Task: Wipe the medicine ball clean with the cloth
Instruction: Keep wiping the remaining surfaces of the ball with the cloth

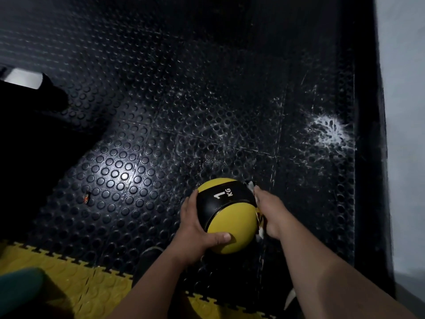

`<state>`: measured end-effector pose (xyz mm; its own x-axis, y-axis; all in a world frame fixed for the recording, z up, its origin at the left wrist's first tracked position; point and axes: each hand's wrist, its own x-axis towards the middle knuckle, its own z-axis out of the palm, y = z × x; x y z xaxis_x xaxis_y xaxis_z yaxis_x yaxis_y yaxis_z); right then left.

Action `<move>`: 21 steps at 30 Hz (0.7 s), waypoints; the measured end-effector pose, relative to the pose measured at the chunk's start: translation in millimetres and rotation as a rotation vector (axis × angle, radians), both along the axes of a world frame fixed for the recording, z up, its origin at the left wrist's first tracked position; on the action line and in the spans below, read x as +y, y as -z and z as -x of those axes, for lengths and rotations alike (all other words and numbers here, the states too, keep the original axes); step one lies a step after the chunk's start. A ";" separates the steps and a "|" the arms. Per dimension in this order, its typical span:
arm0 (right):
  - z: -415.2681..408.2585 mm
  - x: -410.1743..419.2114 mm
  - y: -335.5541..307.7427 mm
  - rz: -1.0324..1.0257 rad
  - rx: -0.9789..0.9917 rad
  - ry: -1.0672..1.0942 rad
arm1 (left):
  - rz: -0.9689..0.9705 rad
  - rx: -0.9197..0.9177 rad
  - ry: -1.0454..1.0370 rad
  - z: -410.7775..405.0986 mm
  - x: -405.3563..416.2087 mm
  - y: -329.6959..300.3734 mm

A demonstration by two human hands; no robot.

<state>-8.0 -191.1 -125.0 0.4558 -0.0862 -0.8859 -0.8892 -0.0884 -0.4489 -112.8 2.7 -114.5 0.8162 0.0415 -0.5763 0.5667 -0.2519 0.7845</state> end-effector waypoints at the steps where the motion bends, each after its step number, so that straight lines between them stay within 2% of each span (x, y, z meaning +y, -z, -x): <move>1: 2.9 0.9 1.6 -0.024 0.009 0.043 | 0.004 0.004 -0.004 0.2 1.2 0.3; 3: 1.2 7.3 -4.7 -0.008 -0.083 0.022 | 0.012 0.002 -0.035 1.4 0.6 0.4; 7: -6.1 14.8 -34.0 0.105 -0.406 -0.159 | 0.037 -0.016 -0.094 12.3 -4.3 0.6; 10: -5.5 19.7 -46.8 0.159 -0.491 -0.312 | 0.065 0.036 -0.182 13.7 -11.5 -3.9; 12: -7.7 20.8 -50.4 0.192 -0.504 -0.359 | 0.006 0.023 -0.195 4.3 -15.9 -8.8; 14: -9.6 21.5 -54.8 0.210 -0.491 -0.355 | -0.102 0.060 -0.093 -10.5 -20.2 -20.6; 16: -4.7 21.5 -57.2 0.286 -0.497 -0.452 | -0.293 0.105 0.043 -21.2 -28.3 -28.3; 18: 6.5 24.8 -57.4 0.391 -0.554 -0.571 | -0.487 0.052 0.137 -27.0 -36.4 -32.4; 21: 24.5 31.9 -59.9 0.430 -0.700 -0.688 | -0.430 0.044 0.124 -36.7 -35.0 -30.5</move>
<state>-32.5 -159.2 -65.1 0.9202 0.1404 -0.3653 -0.1449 -0.7449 -0.6512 -76.1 -32.3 -84.1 0.8054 0.1879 -0.5622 0.5419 -0.6177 0.5698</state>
